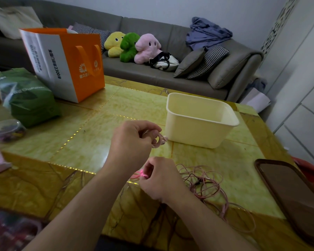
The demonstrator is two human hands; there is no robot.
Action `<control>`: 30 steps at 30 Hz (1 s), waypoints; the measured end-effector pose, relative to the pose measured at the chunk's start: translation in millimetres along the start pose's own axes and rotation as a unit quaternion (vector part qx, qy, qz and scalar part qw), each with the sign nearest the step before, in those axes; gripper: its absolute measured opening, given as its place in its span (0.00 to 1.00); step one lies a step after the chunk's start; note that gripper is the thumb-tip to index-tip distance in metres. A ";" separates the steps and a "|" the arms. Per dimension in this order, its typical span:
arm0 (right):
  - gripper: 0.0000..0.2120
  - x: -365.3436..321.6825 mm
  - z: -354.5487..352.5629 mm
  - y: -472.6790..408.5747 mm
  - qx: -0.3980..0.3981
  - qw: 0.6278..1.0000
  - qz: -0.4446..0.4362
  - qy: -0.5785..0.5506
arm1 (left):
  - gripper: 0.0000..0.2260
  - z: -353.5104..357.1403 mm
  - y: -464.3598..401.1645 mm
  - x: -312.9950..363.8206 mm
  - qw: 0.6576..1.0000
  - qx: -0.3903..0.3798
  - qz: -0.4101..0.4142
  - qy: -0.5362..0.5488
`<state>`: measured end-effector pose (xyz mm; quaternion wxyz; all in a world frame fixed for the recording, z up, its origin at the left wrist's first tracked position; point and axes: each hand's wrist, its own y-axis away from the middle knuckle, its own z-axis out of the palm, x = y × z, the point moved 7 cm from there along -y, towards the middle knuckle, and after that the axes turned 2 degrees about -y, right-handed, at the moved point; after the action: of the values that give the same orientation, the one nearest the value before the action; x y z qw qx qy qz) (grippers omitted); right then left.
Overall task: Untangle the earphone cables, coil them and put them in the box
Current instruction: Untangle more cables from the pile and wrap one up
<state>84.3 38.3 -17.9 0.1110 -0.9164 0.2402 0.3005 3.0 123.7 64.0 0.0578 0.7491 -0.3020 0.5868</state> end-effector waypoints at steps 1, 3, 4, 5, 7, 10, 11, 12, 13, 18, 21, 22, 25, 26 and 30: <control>0.02 0.1 -0.4 -0.4 -0.005 1.000 0.007 -0.004 | 0.12 0.3 0.3 0.0 1.000 -0.001 0.000 0.000; 0.04 1.1 -3.5 -0.6 -0.012 1.000 0.019 -0.016 | 0.11 1.4 1.1 0.5 1.000 -0.001 -0.001 0.000; 0.05 1.7 -5.4 -1.0 -0.018 0.999 0.023 -0.024 | 0.11 1.6 1.2 0.4 1.000 -0.001 -0.002 -0.001; 0.07 2.1 -8.4 -0.5 -0.023 0.999 0.024 -0.039 | 0.12 2.1 1.1 -0.1 1.000 -0.001 -0.004 -0.002; 0.07 3.3 -17.8 0.9 -0.024 0.996 0.018 -0.087 | 0.12 2.7 0.9 -1.5 1.000 -0.002 -0.009 0.001; 0.06 7.9 -38.8 6.3 -0.014 0.983 0.012 -0.180 | 0.13 2.3 1.0 -2.2 1.000 0.005 -0.012 0.001; 0.06 10.0 -47.2 9.3 -0.003 0.977 0.016 -0.211 | 0.12 1.7 1.2 -2.0 1.000 0.009 -0.012 0.000; 0.07 12.4 -56.9 12.9 0.012 0.972 0.021 -0.235 | 0.12 1.7 1.5 -1.1 1.000 0.012 -0.012 0.000; 0.08 13.9 -66.2 17.2 0.027 0.966 0.025 -0.256 | 0.11 1.3 2.1 -0.4 1.000 0.014 -0.013 -0.001; 0.11 20.3 -105.7 40.3 0.070 0.946 0.027 -0.314 | 0.11 12.2 10.3 4.9 1.000 -0.010 -0.022 -0.008; 0.12 26.0 -128.7 53.6 0.104 0.943 0.017 -0.317 | 0.10 29.5 20.6 11.6 0.999 -0.044 -0.010 -0.016; 0.12 28.8 -135.1 57.7 0.117 0.941 0.012 -0.316 | 0.09 36.7 24.8 14.2 0.998 -0.056 -0.004 -0.017; 0.10 36.6 -146.3 67.6 0.158 0.936 0.004 -0.316 | 0.08 56.4 38.4 21.8 0.996 -0.084 0.017 -0.022; 0.10 39.1 -147.9 70.1 0.167 0.934 0.001 -0.316 | 0.08 61.7 42.6 25.2 0.995 -0.088 0.026 -0.026; 0.12 40.1 -150.2 75.0 0.170 0.935 -0.013 -0.311 | 0.09 72.9 49.5 31.7 0.995 -0.088 0.033 -0.012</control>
<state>149.2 -93.4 72.9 0.3381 -0.7478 0.2293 0.5233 42.9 39.2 57.5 0.1003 0.7377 -0.3779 0.5503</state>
